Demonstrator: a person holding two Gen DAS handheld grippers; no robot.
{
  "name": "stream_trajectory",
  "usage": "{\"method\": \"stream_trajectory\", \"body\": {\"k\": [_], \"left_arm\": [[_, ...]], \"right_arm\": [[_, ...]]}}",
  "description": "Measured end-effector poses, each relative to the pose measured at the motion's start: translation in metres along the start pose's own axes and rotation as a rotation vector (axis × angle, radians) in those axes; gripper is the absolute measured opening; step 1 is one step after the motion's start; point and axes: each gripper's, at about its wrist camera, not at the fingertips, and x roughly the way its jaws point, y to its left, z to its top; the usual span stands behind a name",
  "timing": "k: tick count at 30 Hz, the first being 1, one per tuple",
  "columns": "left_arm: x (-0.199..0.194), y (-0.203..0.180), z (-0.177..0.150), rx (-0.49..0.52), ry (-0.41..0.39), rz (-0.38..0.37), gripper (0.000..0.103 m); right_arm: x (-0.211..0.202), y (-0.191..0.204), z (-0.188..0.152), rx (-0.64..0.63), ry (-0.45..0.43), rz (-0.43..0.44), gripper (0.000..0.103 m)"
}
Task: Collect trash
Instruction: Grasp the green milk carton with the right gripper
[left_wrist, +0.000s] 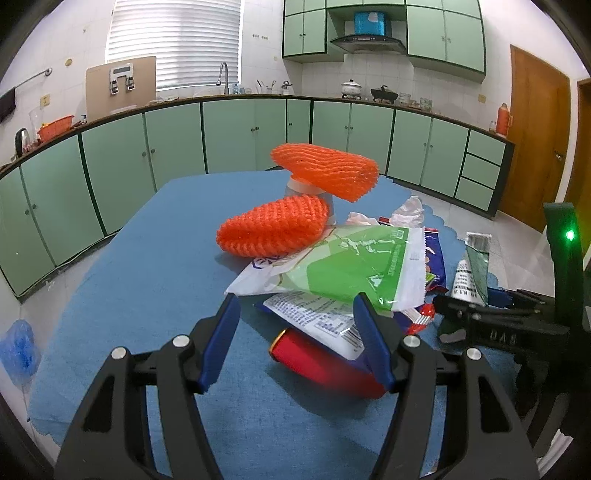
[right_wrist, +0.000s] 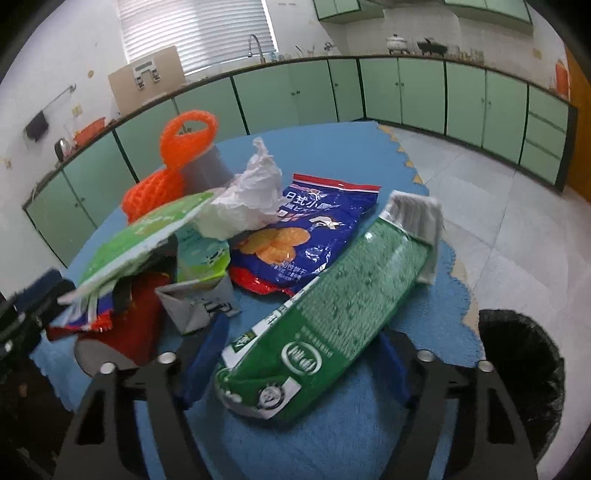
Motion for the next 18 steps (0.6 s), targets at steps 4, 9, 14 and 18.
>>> {"method": "stream_trajectory", "body": {"k": [4, 9, 14, 18], "left_arm": [[0.0, 0.0, 0.001, 0.002, -0.001, 0.0, 0.062], [-0.002, -0.003, 0.003, 0.01, -0.007, -0.008, 0.062], [-0.004, -0.005, 0.006, 0.013, -0.017, -0.016, 0.062], [-0.005, -0.006, 0.007, 0.007, -0.019, -0.024, 0.063]], "right_arm": [[0.001, -0.009, 0.006, 0.083, 0.028, 0.068, 0.055], [0.006, -0.01, 0.014, 0.118, 0.047, 0.041, 0.058], [0.009, -0.007, 0.02, 0.084, 0.066, -0.008, 0.044], [0.002, -0.009, 0.02, 0.056, 0.082, -0.046, 0.038]]}}
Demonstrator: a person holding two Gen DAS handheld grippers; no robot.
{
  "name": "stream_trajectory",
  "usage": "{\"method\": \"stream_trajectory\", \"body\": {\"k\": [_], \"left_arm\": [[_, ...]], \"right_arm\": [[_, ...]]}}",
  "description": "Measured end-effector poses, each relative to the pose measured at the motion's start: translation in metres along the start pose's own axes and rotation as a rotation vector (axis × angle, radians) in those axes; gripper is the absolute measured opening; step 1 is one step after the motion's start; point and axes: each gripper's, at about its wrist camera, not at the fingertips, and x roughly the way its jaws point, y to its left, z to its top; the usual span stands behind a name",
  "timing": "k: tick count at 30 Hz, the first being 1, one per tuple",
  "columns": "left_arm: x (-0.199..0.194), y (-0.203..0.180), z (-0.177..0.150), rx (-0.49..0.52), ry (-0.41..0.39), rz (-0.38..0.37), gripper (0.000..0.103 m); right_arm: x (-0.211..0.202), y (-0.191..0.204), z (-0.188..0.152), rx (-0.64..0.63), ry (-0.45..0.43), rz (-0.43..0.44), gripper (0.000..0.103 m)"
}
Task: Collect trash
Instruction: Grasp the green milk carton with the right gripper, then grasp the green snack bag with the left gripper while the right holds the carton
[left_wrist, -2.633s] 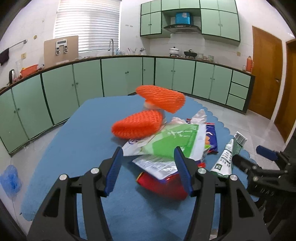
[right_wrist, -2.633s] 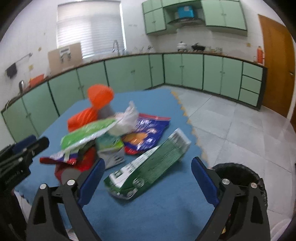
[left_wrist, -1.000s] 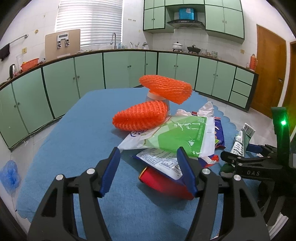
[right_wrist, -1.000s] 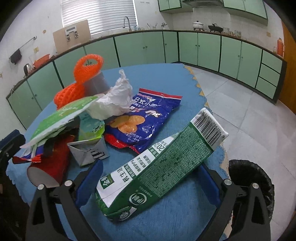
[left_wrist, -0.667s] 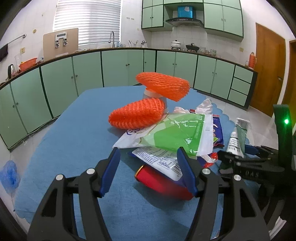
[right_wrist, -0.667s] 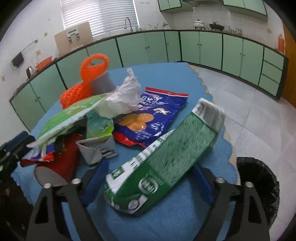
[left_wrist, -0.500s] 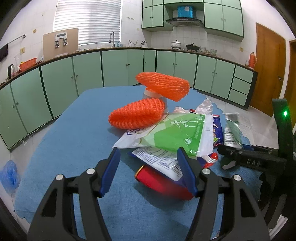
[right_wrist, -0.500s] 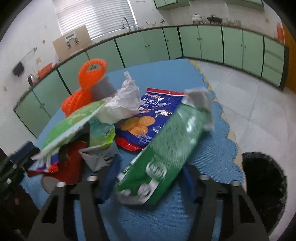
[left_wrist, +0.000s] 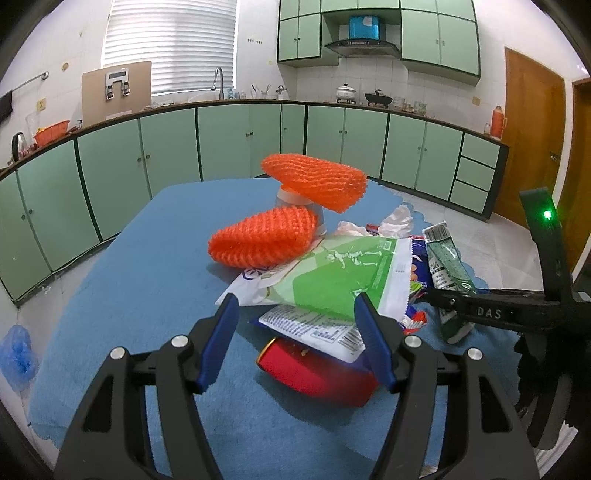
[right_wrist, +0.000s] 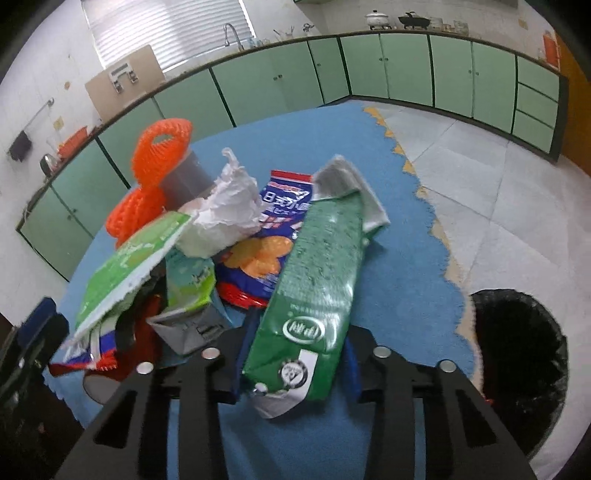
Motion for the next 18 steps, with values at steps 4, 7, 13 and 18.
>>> {"method": "stream_trajectory", "body": {"k": [4, 7, 13, 18], "left_arm": [[-0.003, -0.005, 0.003, 0.003, -0.008, -0.022, 0.064], [-0.008, -0.013, 0.004, 0.022, -0.021, -0.05, 0.065], [-0.005, -0.033, 0.006, 0.085, -0.036, -0.074, 0.068], [0.013, -0.042, 0.007, 0.116, -0.026, -0.043, 0.068]], "right_arm": [[0.003, -0.004, -0.001, 0.009, 0.011, -0.011, 0.038], [0.003, -0.002, -0.001, -0.01, 0.001, -0.017, 0.039], [-0.005, -0.009, -0.004, -0.004, -0.002, -0.018, 0.034], [-0.008, -0.02, -0.007, 0.027, -0.005, -0.006, 0.033]]}}
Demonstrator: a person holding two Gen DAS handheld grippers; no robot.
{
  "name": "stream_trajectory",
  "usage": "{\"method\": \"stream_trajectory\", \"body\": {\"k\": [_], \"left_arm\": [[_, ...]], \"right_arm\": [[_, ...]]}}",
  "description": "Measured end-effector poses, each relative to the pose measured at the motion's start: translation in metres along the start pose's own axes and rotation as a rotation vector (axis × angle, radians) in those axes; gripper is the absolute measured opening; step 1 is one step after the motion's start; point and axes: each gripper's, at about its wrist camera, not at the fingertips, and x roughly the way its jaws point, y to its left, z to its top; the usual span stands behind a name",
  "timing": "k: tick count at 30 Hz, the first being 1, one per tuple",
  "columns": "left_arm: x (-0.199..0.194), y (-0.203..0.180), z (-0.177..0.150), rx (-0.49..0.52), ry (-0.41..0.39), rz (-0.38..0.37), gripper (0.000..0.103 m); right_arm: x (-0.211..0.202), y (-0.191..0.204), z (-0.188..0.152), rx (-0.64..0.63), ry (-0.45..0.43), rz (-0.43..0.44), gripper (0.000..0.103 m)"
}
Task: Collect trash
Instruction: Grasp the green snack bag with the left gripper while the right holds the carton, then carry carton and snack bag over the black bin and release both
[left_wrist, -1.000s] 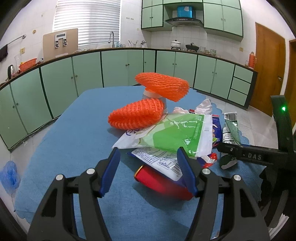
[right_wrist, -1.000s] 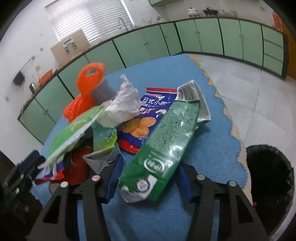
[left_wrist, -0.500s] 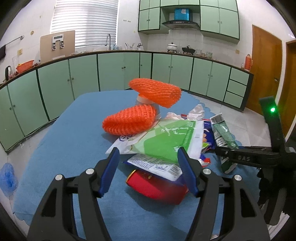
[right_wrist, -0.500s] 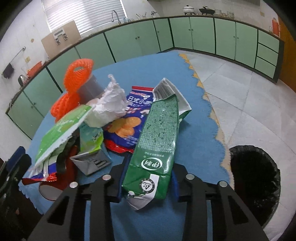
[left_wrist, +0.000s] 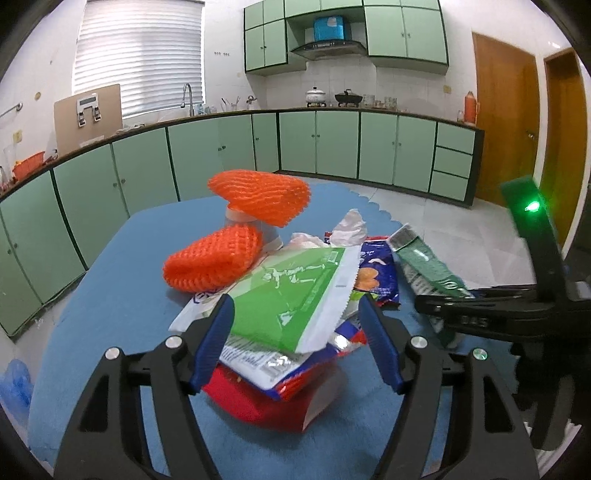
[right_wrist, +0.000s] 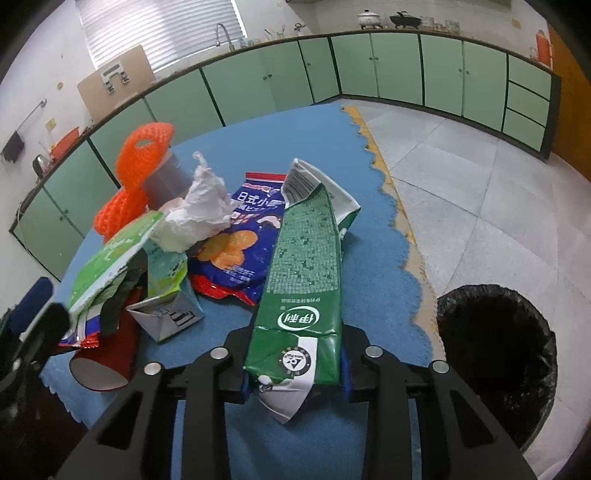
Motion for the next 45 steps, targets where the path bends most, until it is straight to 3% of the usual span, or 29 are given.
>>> {"method": "stream_trajectory", "body": {"k": [12, 15, 20, 27, 31, 45], "left_arm": [[0.016, 0.005, 0.008, -0.002, 0.014, 0.063, 0.067], [0.015, 0.006, 0.016, 0.002, -0.006, 0.067, 0.057], [0.025, 0.007, 0.02, 0.009, -0.001, 0.085, 0.053], [0.033, 0.011, 0.024, -0.007, 0.004, 0.076, 0.01], [0.027, 0.009, 0.026, -0.002, -0.026, 0.076, 0.001], [-0.028, 0.002, 0.061, -0.038, -0.199, 0.022, 0.0]], "right_arm": [[0.001, -0.002, -0.001, -0.009, -0.007, 0.006, 0.033], [0.001, -0.001, -0.001, -0.004, -0.007, 0.009, 0.033], [0.0, -0.003, 0.0, -0.002, -0.006, 0.018, 0.034], [0.0, -0.007, 0.001, -0.008, -0.006, 0.03, 0.033], [-0.004, -0.008, 0.001, 0.008, -0.011, 0.062, 0.033], [-0.048, -0.005, 0.015, -0.025, -0.109, 0.082, 0.033]]}}
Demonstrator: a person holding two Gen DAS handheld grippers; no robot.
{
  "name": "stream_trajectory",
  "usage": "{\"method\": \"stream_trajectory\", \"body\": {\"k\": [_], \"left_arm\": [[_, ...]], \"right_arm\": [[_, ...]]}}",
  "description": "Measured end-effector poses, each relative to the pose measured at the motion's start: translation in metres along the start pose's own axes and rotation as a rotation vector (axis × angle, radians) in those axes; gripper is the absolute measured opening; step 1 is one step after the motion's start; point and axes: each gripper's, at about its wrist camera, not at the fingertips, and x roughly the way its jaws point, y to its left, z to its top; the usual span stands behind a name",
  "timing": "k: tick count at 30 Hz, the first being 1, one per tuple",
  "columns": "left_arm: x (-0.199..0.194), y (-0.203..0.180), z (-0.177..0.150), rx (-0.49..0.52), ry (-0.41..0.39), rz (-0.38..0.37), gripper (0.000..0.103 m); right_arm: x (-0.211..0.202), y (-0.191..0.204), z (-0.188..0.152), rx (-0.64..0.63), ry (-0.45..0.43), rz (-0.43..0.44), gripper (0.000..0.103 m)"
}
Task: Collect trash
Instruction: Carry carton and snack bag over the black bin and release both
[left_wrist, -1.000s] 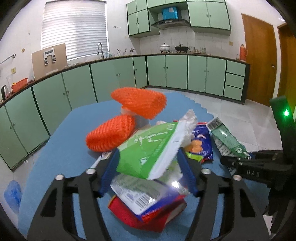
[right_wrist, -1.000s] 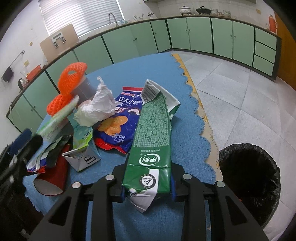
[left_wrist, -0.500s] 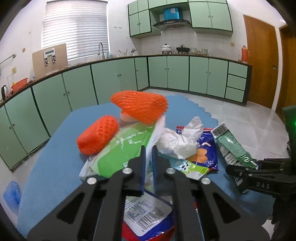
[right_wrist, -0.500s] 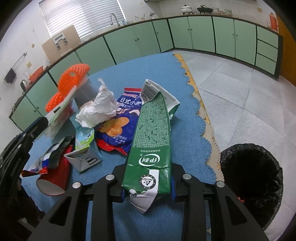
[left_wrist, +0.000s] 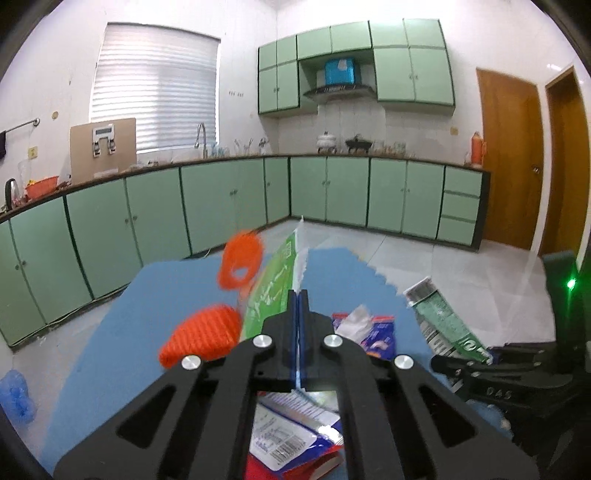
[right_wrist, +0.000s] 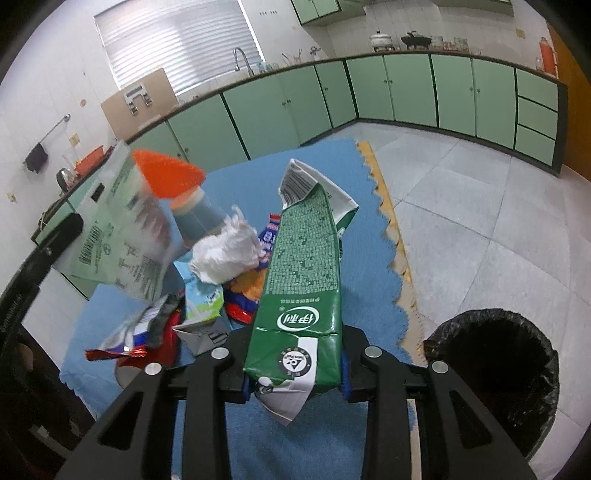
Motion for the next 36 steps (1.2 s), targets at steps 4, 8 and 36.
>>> {"method": "stream_trajectory", "body": {"k": [4, 8, 36], "left_arm": [[-0.007, -0.006, 0.01, -0.012, -0.036, -0.026, 0.0], [-0.012, -0.015, 0.021, -0.017, -0.079, -0.046, 0.0], [0.006, -0.212, 0.006, 0.055, -0.013, -0.513, 0.0]], "right_arm": [[-0.013, -0.001, 0.006, 0.006, -0.035, -0.002, 0.033], [-0.027, -0.006, 0.012, 0.016, -0.069, -0.008, 0.033], [-0.144, -0.146, -0.022, 0.21, -0.197, -0.33, 0.033]]}}
